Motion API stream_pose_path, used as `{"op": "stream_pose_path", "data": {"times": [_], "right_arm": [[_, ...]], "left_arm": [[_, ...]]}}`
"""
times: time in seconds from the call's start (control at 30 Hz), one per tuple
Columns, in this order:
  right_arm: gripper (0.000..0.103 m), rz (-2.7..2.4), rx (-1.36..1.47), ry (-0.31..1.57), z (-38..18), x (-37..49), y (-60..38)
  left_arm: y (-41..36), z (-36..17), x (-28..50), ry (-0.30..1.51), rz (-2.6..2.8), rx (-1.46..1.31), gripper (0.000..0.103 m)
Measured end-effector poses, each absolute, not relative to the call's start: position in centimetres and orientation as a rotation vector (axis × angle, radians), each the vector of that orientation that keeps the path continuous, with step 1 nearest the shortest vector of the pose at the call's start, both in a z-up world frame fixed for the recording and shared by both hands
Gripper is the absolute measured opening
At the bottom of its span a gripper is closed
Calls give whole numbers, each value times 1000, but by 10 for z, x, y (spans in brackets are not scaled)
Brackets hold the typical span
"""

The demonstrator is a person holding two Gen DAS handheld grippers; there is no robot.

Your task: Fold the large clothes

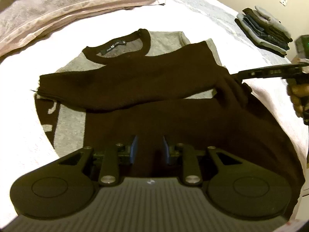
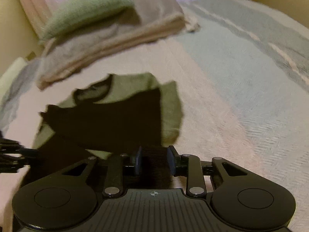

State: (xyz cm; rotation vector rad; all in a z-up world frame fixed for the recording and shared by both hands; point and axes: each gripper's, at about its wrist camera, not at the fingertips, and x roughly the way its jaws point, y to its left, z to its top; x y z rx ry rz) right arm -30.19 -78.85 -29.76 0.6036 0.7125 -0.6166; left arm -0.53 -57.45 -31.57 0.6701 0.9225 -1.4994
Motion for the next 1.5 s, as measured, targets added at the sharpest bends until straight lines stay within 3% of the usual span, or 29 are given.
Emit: {"op": "stream_pose_path", "data": {"times": [0.2, 0.5, 0.9, 1.17, 1.37, 1.5], "right_arm": [[26, -546, 668, 803, -341, -284, -783], [31, -533, 674, 842, -322, -294, -765], [51, -385, 650, 910, -279, -344, -699], [55, -384, 625, 1051, -290, -390, -627], [60, -338, 429, 1077, -274, -408, -565], [62, -213, 140, 1136, -274, -411, -516]], "left_arm": [[-571, -339, 9, 957, -1407, 704, 24], [-541, -331, 21, 972, -1307, 655, 24], [-439, -270, -30, 950, -1162, 561, 27], [-377, -287, -83, 1016, -1270, 647, 30], [-340, -289, -117, 958, -1380, 749, 33], [-316, -277, -152, 832, -1527, 869, 46]]}}
